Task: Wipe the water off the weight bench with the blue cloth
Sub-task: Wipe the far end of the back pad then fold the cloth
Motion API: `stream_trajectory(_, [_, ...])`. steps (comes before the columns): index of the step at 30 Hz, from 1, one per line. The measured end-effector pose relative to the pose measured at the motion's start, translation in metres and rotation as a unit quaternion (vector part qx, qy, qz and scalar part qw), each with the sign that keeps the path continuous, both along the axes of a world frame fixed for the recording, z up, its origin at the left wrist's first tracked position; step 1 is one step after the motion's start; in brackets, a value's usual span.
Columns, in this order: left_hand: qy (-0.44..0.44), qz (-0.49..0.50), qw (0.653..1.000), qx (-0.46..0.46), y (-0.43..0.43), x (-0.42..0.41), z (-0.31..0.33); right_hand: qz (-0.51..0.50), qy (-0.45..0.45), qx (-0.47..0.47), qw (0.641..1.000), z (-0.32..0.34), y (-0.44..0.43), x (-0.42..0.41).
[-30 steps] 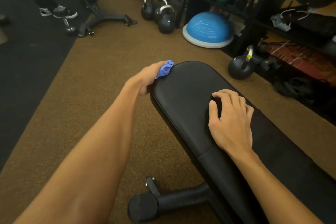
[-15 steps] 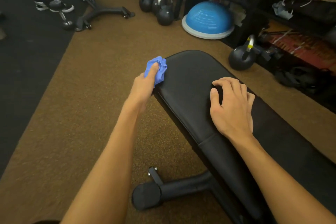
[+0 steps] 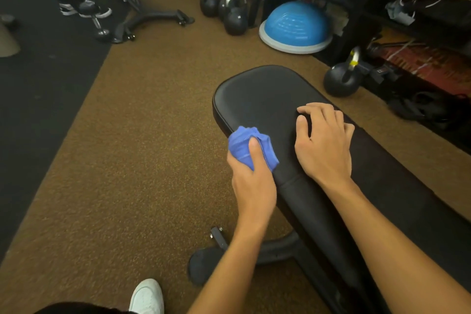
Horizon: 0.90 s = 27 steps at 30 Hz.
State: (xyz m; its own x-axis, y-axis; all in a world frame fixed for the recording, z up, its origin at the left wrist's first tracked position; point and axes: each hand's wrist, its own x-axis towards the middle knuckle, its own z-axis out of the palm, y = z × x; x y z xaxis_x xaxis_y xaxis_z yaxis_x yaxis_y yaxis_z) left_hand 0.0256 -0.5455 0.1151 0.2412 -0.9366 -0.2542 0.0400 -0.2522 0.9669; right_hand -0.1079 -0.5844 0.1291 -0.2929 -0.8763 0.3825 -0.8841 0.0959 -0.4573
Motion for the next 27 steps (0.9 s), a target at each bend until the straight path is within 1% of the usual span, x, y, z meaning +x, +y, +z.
stream_trajectory(4, [0.017, 0.057, 0.998, 0.029, -0.025, 0.001, 0.008, 0.004, -0.007, 0.006, 1.0, 0.002, 0.0, -0.001])
stream_trajectory(10, [0.013, 0.055, 0.998, 0.002, 0.034, -0.026, -0.008, 0.003, -0.006, 0.008, 1.0, 0.0, 0.003, -0.001])
stream_trajectory(12, [0.02, 0.052, 0.998, -0.001, 0.036, -0.028, -0.008, 0.004, -0.014, 0.007, 1.0, 0.0, 0.004, -0.001])
stream_trajectory(17, [0.016, 0.075, 0.997, 0.014, -0.017, -0.007, 0.003, 0.011, -0.024, 0.009, 1.0, 0.001, 0.004, -0.004])
stream_trajectory(22, [0.02, 0.076, 0.996, 0.034, -0.082, 0.022, 0.011, 0.013, -0.034, 0.004, 0.999, 0.001, 0.003, -0.007])
stream_trajectory(24, [0.012, 0.067, 0.997, 0.039, -0.103, 0.033, 0.012, 0.012, -0.033, 0.009, 0.999, 0.0, 0.002, -0.008])
stream_trajectory(27, [-0.005, 0.027, 0.999, 0.031, -0.127, 0.048, 0.01, 0.009, -0.027, 0.009, 1.0, 0.001, 0.001, -0.008])
